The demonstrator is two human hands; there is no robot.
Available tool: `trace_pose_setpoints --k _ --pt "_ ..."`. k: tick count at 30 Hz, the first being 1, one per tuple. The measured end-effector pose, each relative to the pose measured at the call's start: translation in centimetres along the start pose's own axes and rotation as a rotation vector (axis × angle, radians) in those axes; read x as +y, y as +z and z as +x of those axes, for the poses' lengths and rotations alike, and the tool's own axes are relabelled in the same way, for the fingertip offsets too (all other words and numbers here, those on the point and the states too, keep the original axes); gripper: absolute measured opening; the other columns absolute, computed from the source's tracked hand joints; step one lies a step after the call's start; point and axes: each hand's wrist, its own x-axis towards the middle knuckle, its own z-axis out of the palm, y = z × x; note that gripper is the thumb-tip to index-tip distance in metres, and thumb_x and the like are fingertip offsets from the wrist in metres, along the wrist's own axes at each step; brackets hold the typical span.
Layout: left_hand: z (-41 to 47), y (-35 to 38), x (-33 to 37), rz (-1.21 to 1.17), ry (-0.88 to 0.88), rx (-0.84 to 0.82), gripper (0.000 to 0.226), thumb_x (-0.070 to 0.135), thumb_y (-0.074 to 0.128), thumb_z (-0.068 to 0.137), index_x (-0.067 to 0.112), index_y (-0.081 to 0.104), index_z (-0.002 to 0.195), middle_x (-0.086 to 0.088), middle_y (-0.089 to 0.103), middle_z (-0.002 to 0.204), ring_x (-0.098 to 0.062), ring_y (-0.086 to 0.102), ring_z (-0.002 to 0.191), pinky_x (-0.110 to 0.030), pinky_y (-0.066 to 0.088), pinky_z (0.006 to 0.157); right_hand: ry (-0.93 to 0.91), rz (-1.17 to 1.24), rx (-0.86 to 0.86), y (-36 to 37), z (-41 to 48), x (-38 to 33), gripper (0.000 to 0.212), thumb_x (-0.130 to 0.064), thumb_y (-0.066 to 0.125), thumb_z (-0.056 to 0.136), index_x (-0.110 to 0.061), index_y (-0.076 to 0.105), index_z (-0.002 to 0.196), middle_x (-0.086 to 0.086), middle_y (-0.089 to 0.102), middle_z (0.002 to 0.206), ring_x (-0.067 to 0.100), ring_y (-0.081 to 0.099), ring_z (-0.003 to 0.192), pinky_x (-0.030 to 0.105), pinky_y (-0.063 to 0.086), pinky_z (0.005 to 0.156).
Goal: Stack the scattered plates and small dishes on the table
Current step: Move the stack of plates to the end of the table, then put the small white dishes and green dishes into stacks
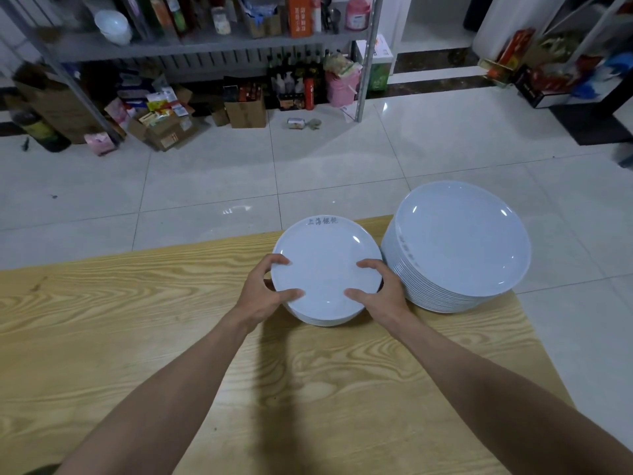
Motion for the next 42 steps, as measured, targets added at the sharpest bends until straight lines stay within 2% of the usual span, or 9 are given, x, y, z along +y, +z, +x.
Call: trace_pose_setpoints --k 7,13,16,21,24,27,31,35,42 --pt "-0.2 0.0 0.0 0.005 -0.011 -0.006 0.054 0.009 0.089 0.065 0.034 0.059 0.103 0.004 0.049 0.133 -0.025 0.057 0.105 -0.033 0.057 0.071 -0.001 -0.025 -0.024 0.0 0.0 0.2 0.049 -0.007 0.086 0.070 -0.029 0.062 0.108 -0.010 0.057 0.120 0.015 0.055 0.114 0.031 0.050 0.096" --pt "-0.6 0.3 0.3 -0.012 -0.017 -0.014 0.054 0.006 0.084 0.070 0.033 0.057 0.108 0.007 0.049 0.131 -0.014 0.057 0.101 -0.027 0.054 0.071 0.012 -0.034 -0.031 0.1 -0.3 -0.1 0.049 -0.007 0.083 0.074 -0.027 0.060 0.113 -0.012 0.055 0.120 0.015 0.054 0.114 0.026 0.048 0.093" --pt "-0.8 0.3 0.5 0.013 -0.031 -0.005 0.055 0.008 0.084 0.073 0.032 0.058 0.115 0.005 0.051 0.128 -0.012 0.056 0.103 -0.023 0.052 0.074 0.030 -0.059 -0.058 0.0 -0.4 -0.3 0.051 -0.011 0.081 0.078 -0.029 0.057 0.119 -0.009 0.053 0.125 0.017 0.052 0.119 0.033 0.048 0.100" --pt "-2.3 -0.5 1.0 0.309 0.047 0.062 0.055 0.025 0.076 0.084 0.025 0.053 0.135 -0.001 0.044 0.142 -0.018 0.042 0.129 -0.030 0.038 0.104 0.047 -0.327 -0.137 -1.1 -1.4 -0.9 0.069 -0.038 0.073 0.086 -0.033 0.041 0.147 0.000 0.043 0.145 0.020 0.041 0.135 0.042 0.037 0.113" --pt "-4.2 -1.9 1.2 0.495 0.082 0.112 0.058 0.040 0.072 0.086 0.031 0.050 0.138 -0.003 0.036 0.153 -0.020 0.029 0.143 -0.036 0.026 0.115 0.032 -0.453 -0.109 -1.4 -3.1 -1.9 0.078 -0.054 0.066 0.087 -0.030 0.031 0.153 0.000 0.032 0.156 0.021 0.031 0.144 0.043 0.031 0.117" --pt "-6.7 -3.5 1.9 0.656 0.083 0.129 0.063 0.050 0.067 0.086 0.035 0.044 0.144 -0.002 0.025 0.159 -0.023 0.018 0.148 -0.040 0.021 0.118 -0.023 -0.660 -0.090 -0.9 -5.5 -3.3 0.080 -0.064 0.053 0.090 -0.031 0.022 0.156 0.000 0.015 0.164 0.022 0.014 0.150 0.042 0.020 0.121" --pt "-10.5 -5.2 3.0 0.760 0.119 0.189 0.065 0.054 0.064 0.087 0.039 0.040 0.146 -0.004 0.023 0.161 -0.025 0.018 0.147 -0.042 0.024 0.117 -0.099 -0.862 -0.076 0.3 -9.2 -5.2 0.080 -0.070 0.044 0.090 -0.035 0.016 0.156 0.000 0.003 0.166 0.022 0.002 0.153 0.043 0.013 0.122" --pt "-14.5 -7.4 3.6 0.933 0.171 0.205 0.066 0.057 0.056 0.090 0.038 0.034 0.149 -0.006 0.020 0.162 -0.028 0.019 0.147 -0.045 0.027 0.114 -0.197 -1.014 -0.071 2.5 -13.2 -6.6 0.079 -0.072 0.039 0.091 -0.037 0.012 0.157 0.001 -0.002 0.166 0.024 -0.004 0.153 0.045 0.008 0.122" --pt "-22.9 -11.1 2.3 1.249 0.245 0.148 0.072 0.065 0.039 0.093 0.036 0.017 0.155 -0.005 0.005 0.165 -0.034 0.004 0.151 -0.055 0.010 0.118 -0.306 -1.372 -0.059 9.1 -23.3 -7.4 0.082 -0.074 0.028 0.092 -0.031 0.006 0.158 0.011 -0.004 0.166 0.033 -0.004 0.152 0.056 0.006 0.119"
